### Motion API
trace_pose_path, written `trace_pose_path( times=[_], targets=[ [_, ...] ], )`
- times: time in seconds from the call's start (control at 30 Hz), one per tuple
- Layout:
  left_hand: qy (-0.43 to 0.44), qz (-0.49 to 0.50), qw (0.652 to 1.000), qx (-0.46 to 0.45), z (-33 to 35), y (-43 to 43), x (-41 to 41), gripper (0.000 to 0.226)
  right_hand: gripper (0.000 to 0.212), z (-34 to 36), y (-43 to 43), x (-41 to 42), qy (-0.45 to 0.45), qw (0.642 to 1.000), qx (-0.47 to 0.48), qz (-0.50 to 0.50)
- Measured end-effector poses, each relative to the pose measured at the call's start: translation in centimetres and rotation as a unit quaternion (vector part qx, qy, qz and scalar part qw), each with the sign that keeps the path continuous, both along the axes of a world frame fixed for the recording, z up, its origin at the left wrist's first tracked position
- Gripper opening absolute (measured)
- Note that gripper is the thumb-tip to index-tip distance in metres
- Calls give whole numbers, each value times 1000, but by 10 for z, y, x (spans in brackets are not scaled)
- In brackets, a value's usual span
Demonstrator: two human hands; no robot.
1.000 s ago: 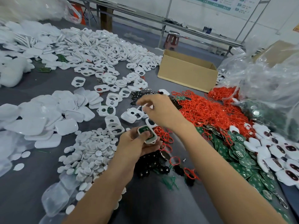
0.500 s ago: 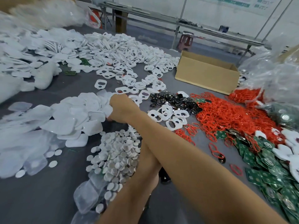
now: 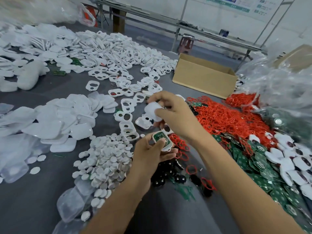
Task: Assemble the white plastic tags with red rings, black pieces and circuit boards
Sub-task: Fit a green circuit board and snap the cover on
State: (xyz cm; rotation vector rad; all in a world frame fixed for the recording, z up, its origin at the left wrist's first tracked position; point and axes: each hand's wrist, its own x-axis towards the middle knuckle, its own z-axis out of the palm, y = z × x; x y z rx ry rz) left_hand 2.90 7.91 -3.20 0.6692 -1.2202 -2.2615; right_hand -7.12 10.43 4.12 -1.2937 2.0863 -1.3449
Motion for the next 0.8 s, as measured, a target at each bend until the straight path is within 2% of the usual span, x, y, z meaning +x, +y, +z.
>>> trace_pose_path(
  times=[0.07,0.13,0.3,0.47,0.57,0.73,0.8],
  targets=[
    [3,2,1000,7,-2,-1,-2,19,21,-2,22,-5,-19,999,-29,-34],
    [-1,3,1000,1,-1,0,-1,18,14,-5,42,-10,5,997,-47,-62],
    [-19,2,1000,-2,-1,3,0,15,19,-11,75,-7,7,991,-116,-65],
    [-20,0,1000,-16,-3,3,-3,15,23,-23,87,-3,34,988,-123,-85],
    [-13,-4,1000,-20,-5,3,-3,15,22,-26,88,-1,3,986,-136,-91],
    [-9,-10,1000,-25,-7,2,-3,15,2,-29,88,-5,-90,980,-158,-86],
    [-9,-14,999,-27,-8,2,-3,15,4,-29,88,-6,-120,976,-170,-66]
  ],
)
